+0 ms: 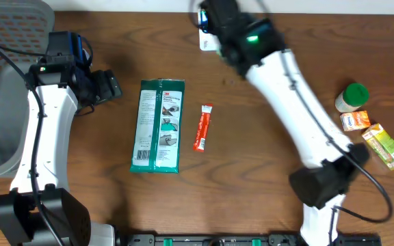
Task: Scan the item barcode
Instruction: 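Carry the pouch down and release it right of the snack stick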
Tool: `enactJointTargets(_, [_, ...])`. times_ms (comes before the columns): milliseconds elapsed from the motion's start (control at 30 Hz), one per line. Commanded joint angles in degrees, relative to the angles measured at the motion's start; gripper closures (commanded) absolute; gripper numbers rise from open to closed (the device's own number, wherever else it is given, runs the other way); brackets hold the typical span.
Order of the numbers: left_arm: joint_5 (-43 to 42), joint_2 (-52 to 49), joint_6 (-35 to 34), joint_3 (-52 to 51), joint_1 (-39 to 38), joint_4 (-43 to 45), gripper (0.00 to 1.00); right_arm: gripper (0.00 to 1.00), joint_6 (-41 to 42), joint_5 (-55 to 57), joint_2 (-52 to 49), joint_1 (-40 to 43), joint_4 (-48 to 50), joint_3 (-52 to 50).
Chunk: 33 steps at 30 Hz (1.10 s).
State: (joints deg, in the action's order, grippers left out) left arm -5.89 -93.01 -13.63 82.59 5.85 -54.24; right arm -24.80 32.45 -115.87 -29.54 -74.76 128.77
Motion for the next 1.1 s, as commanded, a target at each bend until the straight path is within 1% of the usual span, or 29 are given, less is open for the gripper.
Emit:
enactJointTargets(0, [0.1, -0.2, 0.3, 0.1, 0.2, -0.3, 0.08, 0.99, 15.2, -21.7, 4.3, 6.3, -8.6, 0.5])
enactJointTargets(67, [0.1, -0.2, 0.3, 0.2, 0.2, -0.3, 0.08, 0.99, 19.0, -24.3, 4.2, 10.0, -14.8, 0.2])
enactJointTargets(133, [0.1, -0.2, 0.3, 0.2, 0.2, -0.3, 0.08, 0.99, 22.1, -24.4, 4.1, 13.1, -16.5, -1.6])
enactJointTargets(233, [0.1, -0.2, 0.3, 0.2, 0.2, -0.3, 0.07, 0.99, 23.9, -25.5, 4.1, 16.9, -15.0, -6.0])
enactJointTargets(300, [0.1, -0.2, 0.3, 0.2, 0.2, -0.3, 0.08, 0.98, 23.9, -30.3, 4.1, 18.4, -11.8, -10.2])
enactJointTargets(367, [0.1, -0.2, 0.3, 0.2, 0.2, -0.3, 0.08, 0.83, 23.8, -34.7, 4.1, 19.1, -7.6, -14.4])
enactJointTargets(433, [0.1, -0.2, 0.3, 0.2, 0.2, -0.3, 0.08, 0.62, 21.9, -39.6, 4.1, 19.1, -1.8, -19.5])
enactJointTargets(467, [0.1, -0.2, 0.3, 0.2, 0.2, -0.3, 0.08, 0.56, 20.1, -42.3, 4.1, 18.8, 1.5, -22.0])
enactJointTargets(567, [0.1, -0.2, 0.3, 0.2, 0.2, -0.3, 0.07, 0.44, 15.7, -47.9, 4.1, 17.6, 12.9, -29.7])
enactJointTargets(600, [0.1, -0.2, 0.3, 0.2, 0.2, -0.3, 0.07, 0.33, 14.3, -47.7, 4.1, 16.8, 18.0, -32.8])
enactJointTargets(667, [0.1, -0.2, 0.3, 0.2, 0.2, -0.3, 0.08, 0.21, 12.6, -46.3, 4.1, 15.7, 25.2, -36.7])
enactJointTargets(767, [0.1, -0.2, 0.3, 0.2, 0.2, -0.3, 0.08, 0.11, 9.9, -41.4, 4.1, 14.0, 38.1, -43.2])
enactJointTargets(900, [0.1, -0.2, 0.3, 0.2, 0.2, -0.3, 0.08, 0.09, 7.7, -37.4, 4.1, 12.7, 52.9, -50.1])
enactJointTargets(1000, [0.1, -0.2, 0.3, 0.2, 0.2, -0.3, 0.08, 0.03, 7.3, -37.4, 4.1, 12.7, 62.5, -54.7])
enactJointTargets(1067, [0.1, -0.2, 0.3, 0.2, 0.2, -0.3, 0.08, 0.02, 7.4, -37.5, 3.9, 12.8, 66.5, -56.8])
